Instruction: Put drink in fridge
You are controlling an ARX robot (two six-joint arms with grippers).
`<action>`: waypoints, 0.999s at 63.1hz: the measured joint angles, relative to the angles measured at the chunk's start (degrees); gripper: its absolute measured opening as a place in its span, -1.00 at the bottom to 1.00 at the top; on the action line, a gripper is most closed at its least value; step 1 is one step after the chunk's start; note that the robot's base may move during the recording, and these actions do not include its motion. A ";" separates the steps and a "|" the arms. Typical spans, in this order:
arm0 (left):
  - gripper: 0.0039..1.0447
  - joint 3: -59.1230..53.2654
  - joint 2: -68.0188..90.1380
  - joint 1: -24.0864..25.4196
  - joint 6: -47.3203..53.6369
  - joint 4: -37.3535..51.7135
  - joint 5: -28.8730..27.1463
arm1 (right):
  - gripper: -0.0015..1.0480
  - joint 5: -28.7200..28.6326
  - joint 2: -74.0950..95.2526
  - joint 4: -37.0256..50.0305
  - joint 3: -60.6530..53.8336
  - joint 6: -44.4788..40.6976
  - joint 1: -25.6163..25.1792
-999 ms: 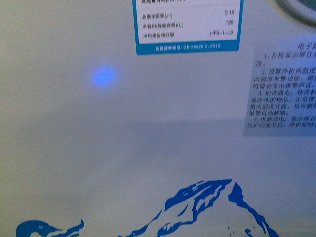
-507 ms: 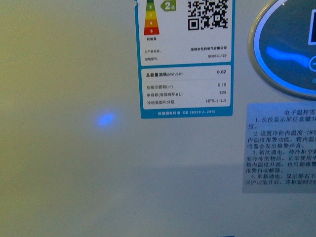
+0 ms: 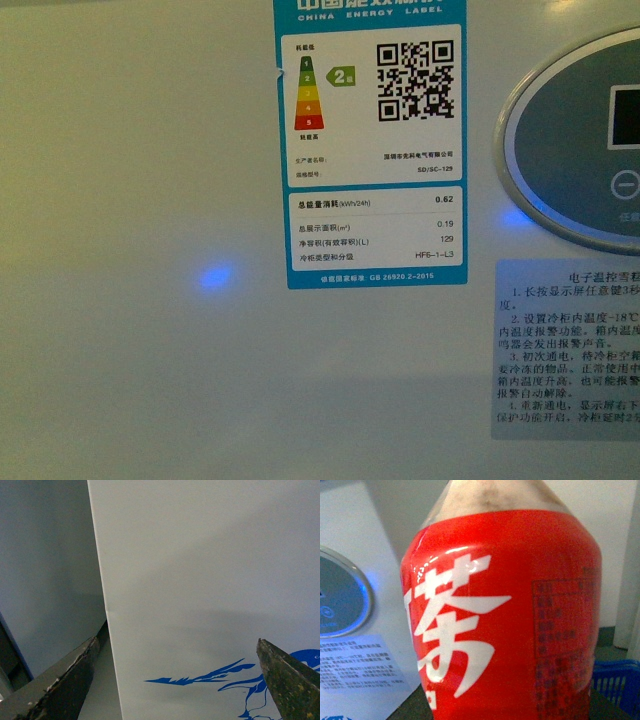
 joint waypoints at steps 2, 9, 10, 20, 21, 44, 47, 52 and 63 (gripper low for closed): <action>0.85 0.00 0.02 0.00 0.02 0.00 0.00 | -0.27 1.88 -0.20 0.35 0.00 -0.48 1.84; 0.85 0.00 0.02 0.00 0.02 0.00 -0.02 | -0.27 7.10 -0.26 0.77 -0.13 -1.29 7.80; 0.85 0.00 0.02 0.00 0.00 0.00 -0.02 | -0.27 7.34 -0.26 0.85 -0.24 -1.33 8.31; 0.85 0.00 0.02 0.00 0.02 0.00 0.00 | -0.27 13.59 -0.26 1.81 -1.40 -2.49 12.26; 0.85 0.00 0.02 0.00 0.02 0.00 0.00 | -0.27 14.12 -0.26 1.90 -1.49 -2.54 12.46; 0.85 0.00 0.02 0.00 0.02 0.00 0.00 | -0.27 21.75 -0.72 4.09 -2.69 -4.39 15.58; 0.85 0.00 0.00 0.00 0.02 0.00 0.00 | -0.27 21.75 -0.72 4.09 -2.69 -4.42 15.58; 0.85 0.00 0.02 0.00 0.02 0.00 0.00 | -0.27 21.75 -0.72 4.09 -2.69 -4.44 15.61; 0.85 0.00 0.02 0.00 0.02 0.00 0.00 | -0.27 21.75 -0.72 4.09 -2.69 -4.44 15.61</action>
